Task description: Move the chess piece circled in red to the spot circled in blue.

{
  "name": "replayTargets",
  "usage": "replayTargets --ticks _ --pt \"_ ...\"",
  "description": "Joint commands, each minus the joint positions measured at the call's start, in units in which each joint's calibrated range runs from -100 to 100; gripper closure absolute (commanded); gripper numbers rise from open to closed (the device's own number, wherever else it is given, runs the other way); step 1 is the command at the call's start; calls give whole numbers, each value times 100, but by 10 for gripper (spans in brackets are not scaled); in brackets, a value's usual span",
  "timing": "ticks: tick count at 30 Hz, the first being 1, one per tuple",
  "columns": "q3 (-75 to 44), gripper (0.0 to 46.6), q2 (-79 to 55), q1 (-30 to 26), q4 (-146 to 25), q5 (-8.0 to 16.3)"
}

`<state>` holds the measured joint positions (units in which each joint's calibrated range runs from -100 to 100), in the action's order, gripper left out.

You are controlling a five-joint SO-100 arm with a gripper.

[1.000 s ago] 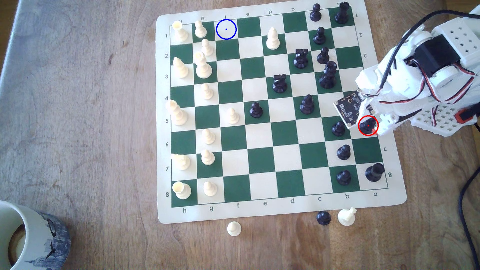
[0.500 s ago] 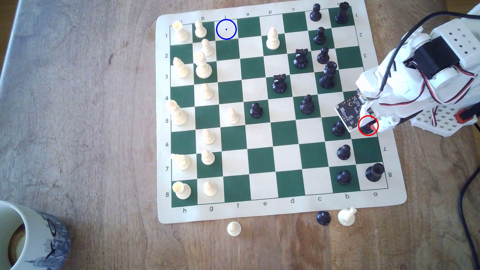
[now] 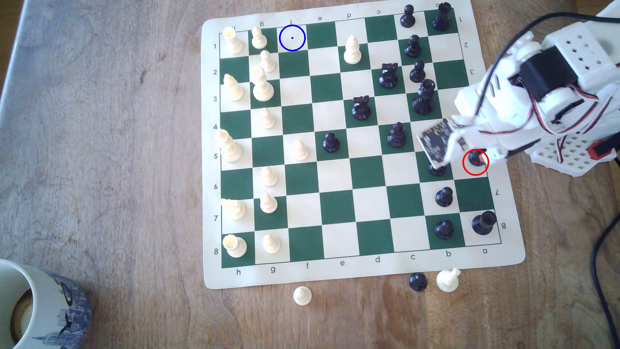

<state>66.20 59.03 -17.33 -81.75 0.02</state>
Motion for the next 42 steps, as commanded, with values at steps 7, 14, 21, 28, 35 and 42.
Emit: replayTargets --ticks 7,14,21,28,35,42 --pt "-3012 464 -1251 798 -375 391" --pt "-4816 464 -2439 1424 -678 718" --pt "-7427 464 -4358 2128 -1186 860" --pt "-9331 464 -5937 2816 -1186 747" --pt "-10899 463 -7287 3247 -1088 645" --pt "-11135 463 -8101 3591 -219 620"
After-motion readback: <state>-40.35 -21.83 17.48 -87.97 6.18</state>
